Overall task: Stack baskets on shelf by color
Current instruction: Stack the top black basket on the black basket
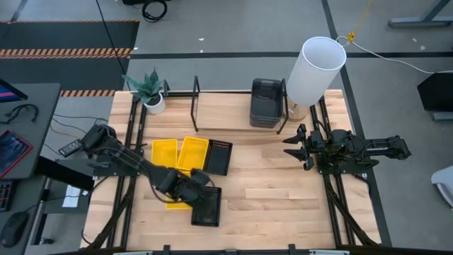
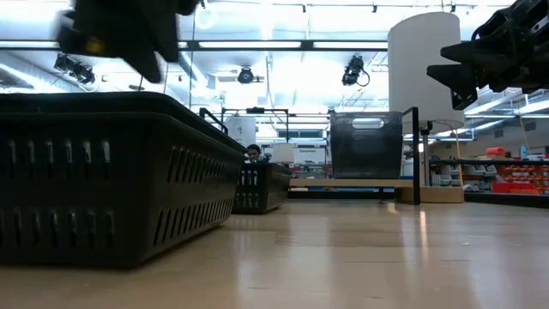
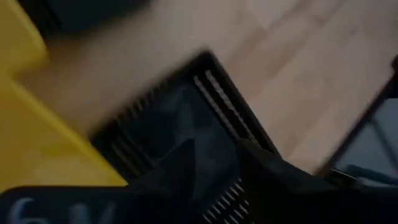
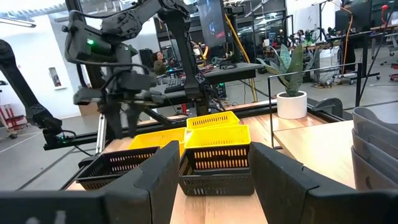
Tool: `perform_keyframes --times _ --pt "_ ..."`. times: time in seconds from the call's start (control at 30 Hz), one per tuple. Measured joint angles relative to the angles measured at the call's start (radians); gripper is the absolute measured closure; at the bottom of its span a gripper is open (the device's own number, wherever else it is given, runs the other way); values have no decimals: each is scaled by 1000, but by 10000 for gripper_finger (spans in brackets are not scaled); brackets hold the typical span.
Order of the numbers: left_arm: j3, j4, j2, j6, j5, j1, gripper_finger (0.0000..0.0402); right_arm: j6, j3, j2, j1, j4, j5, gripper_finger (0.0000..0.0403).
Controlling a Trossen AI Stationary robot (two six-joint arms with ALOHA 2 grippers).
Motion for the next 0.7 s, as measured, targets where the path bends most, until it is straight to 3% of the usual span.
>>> perform_keyframes --times 0.43,0.7 --pt "-5 23 38 850 -71 166 278 0 0 0 0 4 0 206" --pt "-5 42 120 1082 -65 187 278 0 0 9 0 28 -1 206"
